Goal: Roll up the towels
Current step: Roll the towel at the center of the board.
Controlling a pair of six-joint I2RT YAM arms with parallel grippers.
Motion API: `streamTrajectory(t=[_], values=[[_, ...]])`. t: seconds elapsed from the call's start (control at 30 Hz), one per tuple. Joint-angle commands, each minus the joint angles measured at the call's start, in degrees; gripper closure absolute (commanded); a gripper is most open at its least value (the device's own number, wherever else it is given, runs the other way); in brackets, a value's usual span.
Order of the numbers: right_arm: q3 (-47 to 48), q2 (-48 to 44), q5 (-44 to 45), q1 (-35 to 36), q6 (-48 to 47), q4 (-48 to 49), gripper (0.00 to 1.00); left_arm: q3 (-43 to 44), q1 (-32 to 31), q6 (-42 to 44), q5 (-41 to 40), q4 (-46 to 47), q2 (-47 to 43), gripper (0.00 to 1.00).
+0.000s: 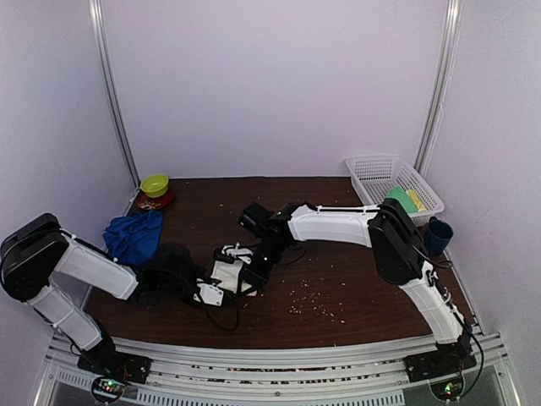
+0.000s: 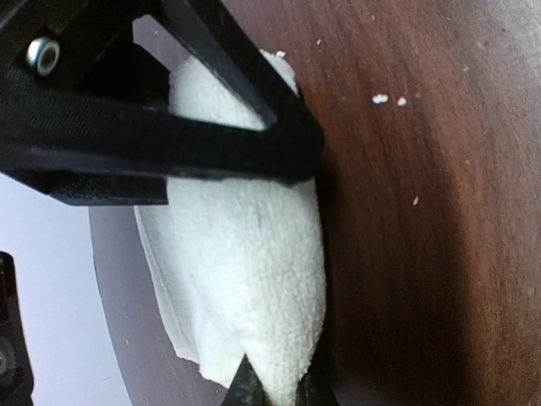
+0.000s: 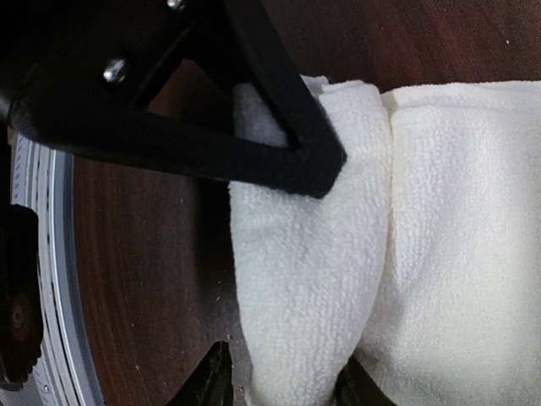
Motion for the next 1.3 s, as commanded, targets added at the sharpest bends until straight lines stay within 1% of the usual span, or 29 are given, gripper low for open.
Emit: streamTrajectory(t=[0.0, 0.2, 0.3, 0.37, 0.47, 0.57, 0.63, 0.7, 0.77, 0.83, 0.93, 1.07, 1.27], values=[[-6.3, -6.3, 3.9, -1.3, 0.4, 0.2, 0.58, 3.7, 0.0, -2.9, 3.2, -18.1, 0.0, 1.0], [-17.3, -17.9, 8.2, -3.6, 1.0, 10.1, 0.46, 9.0, 0.0, -6.2, 5.9, -28.1, 2.4, 1.0], [-24.1, -23.9, 12.3, -3.8, 0.0, 16.3, 0.43, 12.5, 0.0, -8.5, 7.3, -32.0, 4.4, 1.0], [-31.1, -28.0, 14.6, -3.8, -0.7, 21.9, 0.42, 14.3, 0.1, -9.3, 7.9, -34.1, 5.7, 1.0], [-41.3, -34.6, 16.9, -3.4, -1.9, 31.8, 0.41, 17.3, 0.4, -10.5, 9.3, -37.5, 7.9, 1.0], [-52.8, -41.2, 19.1, -2.8, -3.1, 44.5, 0.4, 20.3, 1.3, -11.2, 11.6, -41.2, 9.8, 1.0], [-61.5, -45.6, 20.6, -1.8, -5.6, 54.5, 0.39, 22.1, 2.1, -11.3, 13.4, -44.0, 10.7, 1.0], [-70.2, -49.2, 24.2, 0.2, -9.9, 65.0, 0.34, 24.1, 2.9, -11.7, 14.6, -46.0, 11.7, 1.0], [-75.7, -51.0, 28.1, 2.3, -14.0, 72.3, 0.31, 26.3, 3.6, -11.6, 15.9, -48.7, 13.2, 1.0], [-77.6, -50.5, 31.4, 4.2, -16.3, 75.1, 0.31, 28.4, 4.0, -11.6, 16.4, -51.1, 14.7, 1.0], [-77.4, -47.6, 36.8, 7.5, -20.9, 76.2, 0.3, 31.4, 4.6, -11.5, 17.3, -54.6, 17.6, 1.0], [-75.4, -41.6, 45.6, 11.8, -27.1, 78.4, 0.29, 34.9, 5.4, -11.2, 18.2, -58.0, 21.1, 1.0], [-69.6, -33.3, 52.0, 14.8, -32.0, 79.1, 0.29, 36.5, 5.9, -10.6, 18.9, -59.4, 23.1, 1.0]])
